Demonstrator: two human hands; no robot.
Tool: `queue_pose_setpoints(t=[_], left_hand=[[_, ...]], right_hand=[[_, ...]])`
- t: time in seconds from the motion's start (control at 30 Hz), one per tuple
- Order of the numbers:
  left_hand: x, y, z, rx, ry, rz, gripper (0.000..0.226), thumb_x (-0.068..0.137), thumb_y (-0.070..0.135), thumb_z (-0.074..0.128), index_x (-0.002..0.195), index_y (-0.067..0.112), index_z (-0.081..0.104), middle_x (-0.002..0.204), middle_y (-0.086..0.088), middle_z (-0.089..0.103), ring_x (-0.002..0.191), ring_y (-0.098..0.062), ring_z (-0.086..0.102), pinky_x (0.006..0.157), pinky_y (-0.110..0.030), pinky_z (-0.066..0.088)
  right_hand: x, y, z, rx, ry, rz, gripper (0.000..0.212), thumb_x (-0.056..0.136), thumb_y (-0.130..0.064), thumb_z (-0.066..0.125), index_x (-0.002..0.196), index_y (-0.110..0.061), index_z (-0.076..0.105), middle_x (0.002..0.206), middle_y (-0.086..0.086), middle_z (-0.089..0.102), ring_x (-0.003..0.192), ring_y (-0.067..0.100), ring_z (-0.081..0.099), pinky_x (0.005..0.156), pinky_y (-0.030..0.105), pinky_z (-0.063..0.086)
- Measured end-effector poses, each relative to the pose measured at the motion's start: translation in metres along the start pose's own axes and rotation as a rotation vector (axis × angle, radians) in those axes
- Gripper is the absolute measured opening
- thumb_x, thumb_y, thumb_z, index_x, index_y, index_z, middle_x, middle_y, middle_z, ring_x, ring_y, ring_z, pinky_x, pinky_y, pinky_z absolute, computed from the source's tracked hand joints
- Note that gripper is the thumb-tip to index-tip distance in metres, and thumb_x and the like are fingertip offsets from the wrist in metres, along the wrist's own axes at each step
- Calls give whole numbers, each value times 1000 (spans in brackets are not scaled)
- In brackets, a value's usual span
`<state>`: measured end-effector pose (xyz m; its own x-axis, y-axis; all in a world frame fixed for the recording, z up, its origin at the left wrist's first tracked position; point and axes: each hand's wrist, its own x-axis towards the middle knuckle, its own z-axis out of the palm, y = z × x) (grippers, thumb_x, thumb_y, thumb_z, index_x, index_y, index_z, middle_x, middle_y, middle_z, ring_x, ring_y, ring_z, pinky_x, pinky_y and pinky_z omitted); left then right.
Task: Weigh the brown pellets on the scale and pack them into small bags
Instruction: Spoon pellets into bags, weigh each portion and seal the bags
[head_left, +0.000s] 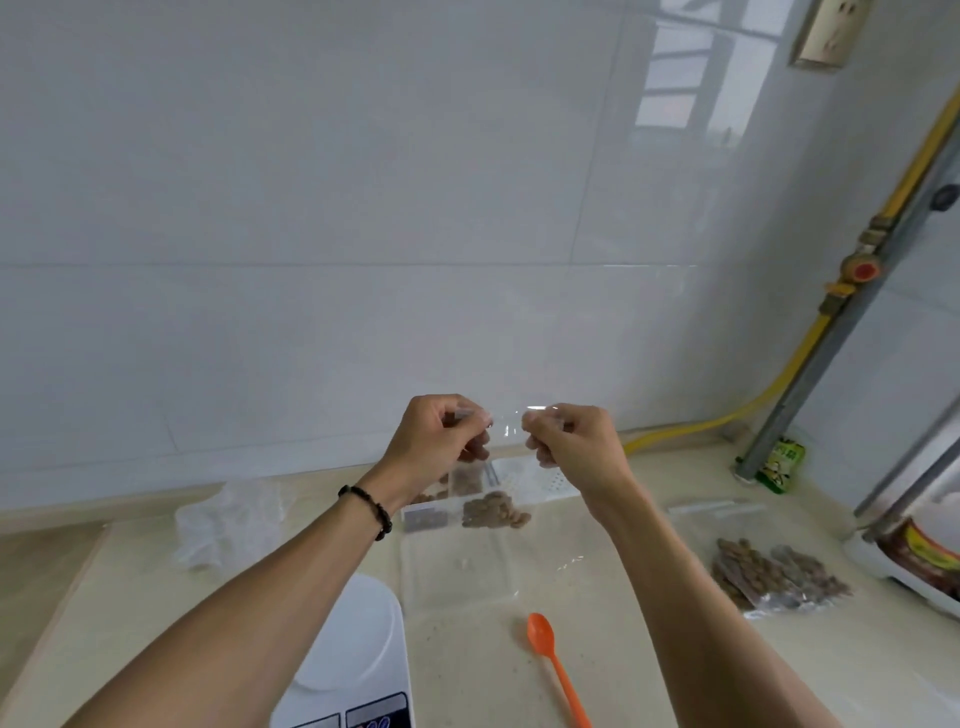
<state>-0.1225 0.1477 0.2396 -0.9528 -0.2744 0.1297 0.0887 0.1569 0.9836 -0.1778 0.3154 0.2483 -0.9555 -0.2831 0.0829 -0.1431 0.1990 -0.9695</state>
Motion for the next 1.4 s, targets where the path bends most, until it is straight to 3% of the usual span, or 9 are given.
queue_pose_setpoints(t=[0.1, 0.33, 0.57, 0.7, 0.83, 1.03, 1.17, 1.3, 1.4], left_hand=[[6, 9, 25, -16, 2, -9, 12, 92, 9, 65, 86, 1, 71, 73, -10, 68, 64, -22, 67, 59, -23, 54], [16, 20, 80, 75, -11, -38, 18, 95, 14, 61, 87, 3, 71, 74, -10, 69, 65, -21, 67, 63, -25, 55], [31, 28, 113, 82, 126, -37, 18, 94, 7, 60, 81, -4, 68, 65, -9, 62, 53, -16, 59, 55, -25, 53], [37, 23, 115, 98, -18, -115, 15, 91, 11, 65, 86, -2, 70, 69, -9, 67, 61, -19, 67, 56, -22, 52], [47, 10, 128, 209, -66, -33, 16, 93, 13, 64, 83, 1, 70, 68, -8, 66, 60, -15, 65, 59, -24, 54], [67, -3, 162, 213, -143, 32, 19, 94, 11, 60, 81, -1, 67, 66, -4, 63, 55, -11, 61, 57, -24, 54], [79, -18, 200, 116, -161, -4, 17, 93, 8, 61, 82, -3, 67, 63, -5, 61, 52, -12, 59, 56, -27, 57], [91, -40, 253, 25, -235, -86, 11, 92, 9, 65, 82, 8, 69, 65, -7, 65, 58, -18, 63, 65, -36, 59], [104, -58, 303, 68, -276, -104, 10, 93, 8, 62, 85, 9, 68, 69, -5, 67, 60, -15, 64, 62, -29, 58]], right_hand=[[8, 3, -27, 94, -141, 20, 13, 84, -16, 72, 75, -7, 73, 66, 5, 63, 61, 16, 54, 62, 29, 50], [29, 6, -76, -192, -162, -75, 13, 87, -19, 68, 76, -13, 72, 64, -3, 65, 48, -2, 52, 52, 17, 44], [41, 22, -116, 97, -201, 18, 15, 93, -16, 62, 85, -6, 70, 76, 7, 67, 63, 15, 58, 61, 26, 53], [49, 33, -128, -67, -142, -41, 19, 94, -10, 57, 80, -7, 70, 70, 5, 67, 60, 13, 57, 58, 24, 51], [51, 44, -133, -122, -121, -36, 18, 91, -11, 59, 77, -8, 71, 69, 4, 69, 58, 12, 58, 60, 27, 52], [44, 75, -162, -108, -256, 176, 9, 88, -14, 65, 96, -15, 68, 87, 0, 74, 73, 3, 66, 67, 17, 45], [30, 114, -196, -118, -203, 226, 12, 86, 7, 62, 86, -5, 65, 81, 12, 69, 72, 16, 65, 69, 20, 50], [25, 137, -252, -217, -130, 298, 8, 92, 0, 58, 94, 3, 64, 78, 11, 70, 63, 10, 67, 61, 22, 49], [33, 155, -297, -288, -66, 327, 9, 93, -1, 59, 97, 4, 64, 78, 9, 68, 58, 4, 65, 56, 15, 49]])
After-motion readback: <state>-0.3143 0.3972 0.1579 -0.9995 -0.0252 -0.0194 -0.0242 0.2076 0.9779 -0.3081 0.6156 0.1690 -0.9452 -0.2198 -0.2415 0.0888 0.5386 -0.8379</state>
